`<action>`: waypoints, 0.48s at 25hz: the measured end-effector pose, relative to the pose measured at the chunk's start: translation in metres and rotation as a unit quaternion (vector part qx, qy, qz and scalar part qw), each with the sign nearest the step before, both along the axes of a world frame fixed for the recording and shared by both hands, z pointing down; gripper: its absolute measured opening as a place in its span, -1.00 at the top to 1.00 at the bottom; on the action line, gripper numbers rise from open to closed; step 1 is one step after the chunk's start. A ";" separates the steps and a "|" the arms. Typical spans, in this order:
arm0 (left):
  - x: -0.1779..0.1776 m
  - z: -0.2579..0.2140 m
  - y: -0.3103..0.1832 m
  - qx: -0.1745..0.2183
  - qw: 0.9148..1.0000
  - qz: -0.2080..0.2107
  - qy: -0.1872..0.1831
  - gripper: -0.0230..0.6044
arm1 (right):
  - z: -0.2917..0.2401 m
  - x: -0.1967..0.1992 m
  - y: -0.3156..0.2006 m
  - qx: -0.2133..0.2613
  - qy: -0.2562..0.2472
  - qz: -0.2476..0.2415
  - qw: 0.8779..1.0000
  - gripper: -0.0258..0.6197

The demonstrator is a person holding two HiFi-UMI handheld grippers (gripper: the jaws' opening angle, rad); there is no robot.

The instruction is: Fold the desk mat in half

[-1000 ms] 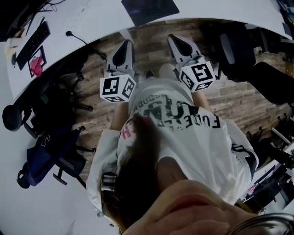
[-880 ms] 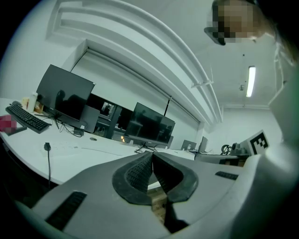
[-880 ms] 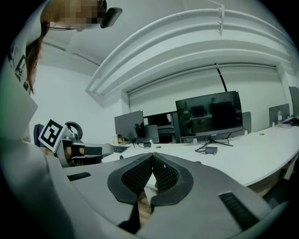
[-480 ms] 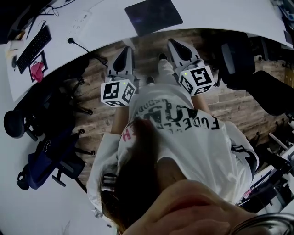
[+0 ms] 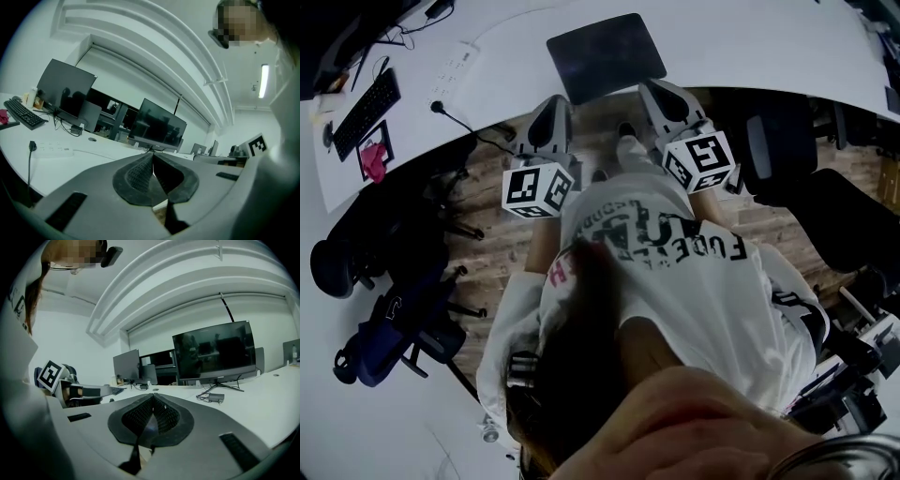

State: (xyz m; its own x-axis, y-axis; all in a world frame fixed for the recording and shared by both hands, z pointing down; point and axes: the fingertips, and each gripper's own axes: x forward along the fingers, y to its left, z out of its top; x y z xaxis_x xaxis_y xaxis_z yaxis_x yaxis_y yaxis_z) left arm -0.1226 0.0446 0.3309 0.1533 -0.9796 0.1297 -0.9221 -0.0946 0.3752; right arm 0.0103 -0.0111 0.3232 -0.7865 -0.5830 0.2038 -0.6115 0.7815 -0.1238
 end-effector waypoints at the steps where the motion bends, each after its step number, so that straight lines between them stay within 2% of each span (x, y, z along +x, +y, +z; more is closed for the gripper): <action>1: 0.000 -0.002 -0.009 0.003 1.000 -0.004 -0.002 0.91 | -0.001 0.001 -0.010 0.002 -0.001 -0.003 1.000 0.92; 12: 0.002 -0.011 -0.061 0.005 0.997 -0.077 -0.008 0.91 | 0.000 0.018 -0.086 -0.009 0.000 -0.041 0.999 0.92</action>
State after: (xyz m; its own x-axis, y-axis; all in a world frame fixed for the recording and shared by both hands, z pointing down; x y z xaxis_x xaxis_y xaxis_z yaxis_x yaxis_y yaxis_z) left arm -0.1209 -0.0165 0.3200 -0.0003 -0.9927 0.1208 -0.9320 0.0441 0.3597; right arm 0.0286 -0.0969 0.3235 -0.8318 -0.5124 0.2134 -0.5449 0.8269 -0.1386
